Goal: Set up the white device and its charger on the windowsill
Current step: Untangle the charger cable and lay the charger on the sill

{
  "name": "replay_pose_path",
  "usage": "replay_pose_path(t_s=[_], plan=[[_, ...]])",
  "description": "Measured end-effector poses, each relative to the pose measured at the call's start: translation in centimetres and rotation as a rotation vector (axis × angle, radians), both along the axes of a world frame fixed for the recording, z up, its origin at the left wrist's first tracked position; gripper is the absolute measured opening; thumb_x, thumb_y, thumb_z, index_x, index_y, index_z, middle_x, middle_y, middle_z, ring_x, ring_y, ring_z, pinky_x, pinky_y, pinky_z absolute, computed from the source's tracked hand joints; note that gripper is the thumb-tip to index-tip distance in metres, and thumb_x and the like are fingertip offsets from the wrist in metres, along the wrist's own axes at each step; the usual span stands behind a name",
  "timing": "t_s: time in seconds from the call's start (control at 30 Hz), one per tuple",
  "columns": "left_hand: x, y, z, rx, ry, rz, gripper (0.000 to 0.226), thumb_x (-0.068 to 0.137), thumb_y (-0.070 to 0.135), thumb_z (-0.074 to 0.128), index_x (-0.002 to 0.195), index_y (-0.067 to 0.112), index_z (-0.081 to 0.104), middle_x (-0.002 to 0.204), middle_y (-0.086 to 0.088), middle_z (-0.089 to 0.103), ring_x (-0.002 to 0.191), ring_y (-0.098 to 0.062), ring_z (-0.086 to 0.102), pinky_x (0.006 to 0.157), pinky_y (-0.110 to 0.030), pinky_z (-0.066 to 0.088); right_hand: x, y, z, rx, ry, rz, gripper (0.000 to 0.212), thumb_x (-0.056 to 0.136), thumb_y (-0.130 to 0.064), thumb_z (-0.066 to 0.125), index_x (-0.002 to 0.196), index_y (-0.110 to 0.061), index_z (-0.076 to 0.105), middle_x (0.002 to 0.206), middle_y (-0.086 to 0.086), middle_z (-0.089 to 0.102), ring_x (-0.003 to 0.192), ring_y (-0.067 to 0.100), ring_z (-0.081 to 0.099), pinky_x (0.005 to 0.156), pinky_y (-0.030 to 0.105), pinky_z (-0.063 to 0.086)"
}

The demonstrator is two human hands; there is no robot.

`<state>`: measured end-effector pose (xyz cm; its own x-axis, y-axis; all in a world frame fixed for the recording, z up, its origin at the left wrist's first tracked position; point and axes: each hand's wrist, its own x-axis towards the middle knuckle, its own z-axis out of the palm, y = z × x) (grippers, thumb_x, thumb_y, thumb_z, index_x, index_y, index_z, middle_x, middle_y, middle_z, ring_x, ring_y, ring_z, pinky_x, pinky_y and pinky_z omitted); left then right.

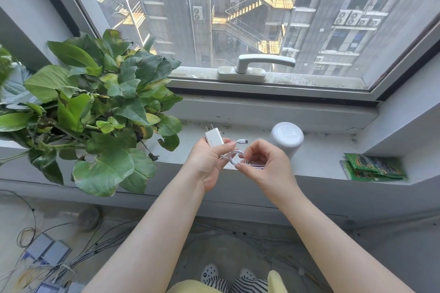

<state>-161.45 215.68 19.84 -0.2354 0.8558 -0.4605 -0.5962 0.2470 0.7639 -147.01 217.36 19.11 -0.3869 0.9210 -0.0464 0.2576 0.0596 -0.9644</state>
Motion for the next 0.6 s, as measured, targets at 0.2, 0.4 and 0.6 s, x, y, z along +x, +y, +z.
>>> replay_pose_path(t_s=[0.2,0.4,0.6], plan=[[-0.46,-0.24,0.28,-0.006,0.275,-0.175,0.046,0.061,-0.005,0.076,0.094,0.011,0.048,0.086,-0.003,0.055,0.084,-0.021,0.060,0.095,-0.039,0.051,-0.07,0.57,0.26,0.118,-0.081,-0.043,0.014,0.075,-0.011,0.079,0.075,-0.016,0.066,0.075,-0.006,0.067,0.071,0.006,0.062,0.068,0.013,0.048],[-0.30,0.07,0.25,-0.018,0.261,-0.155,0.032,0.075,-0.011,0.068,0.090,0.009,0.049,0.082,-0.006,0.057,0.078,-0.021,0.061,0.079,-0.026,0.052,-0.27,0.70,0.26,0.316,-0.227,-0.014,0.009,0.074,-0.018,0.079,0.079,-0.019,0.072,0.093,-0.007,0.064,0.077,0.003,0.064,0.072,0.024,0.054],[-0.01,0.07,0.28,0.010,0.132,-0.130,0.018,0.088,-0.010,0.054,0.093,0.007,0.049,0.073,-0.006,0.066,0.068,-0.015,0.068,0.069,-0.020,0.056,-0.50,0.80,0.50,0.443,-0.462,-0.107,0.013,0.072,-0.036,0.080,0.072,-0.025,0.073,0.102,-0.014,0.064,0.095,0.007,0.056,0.069,0.027,0.041]])
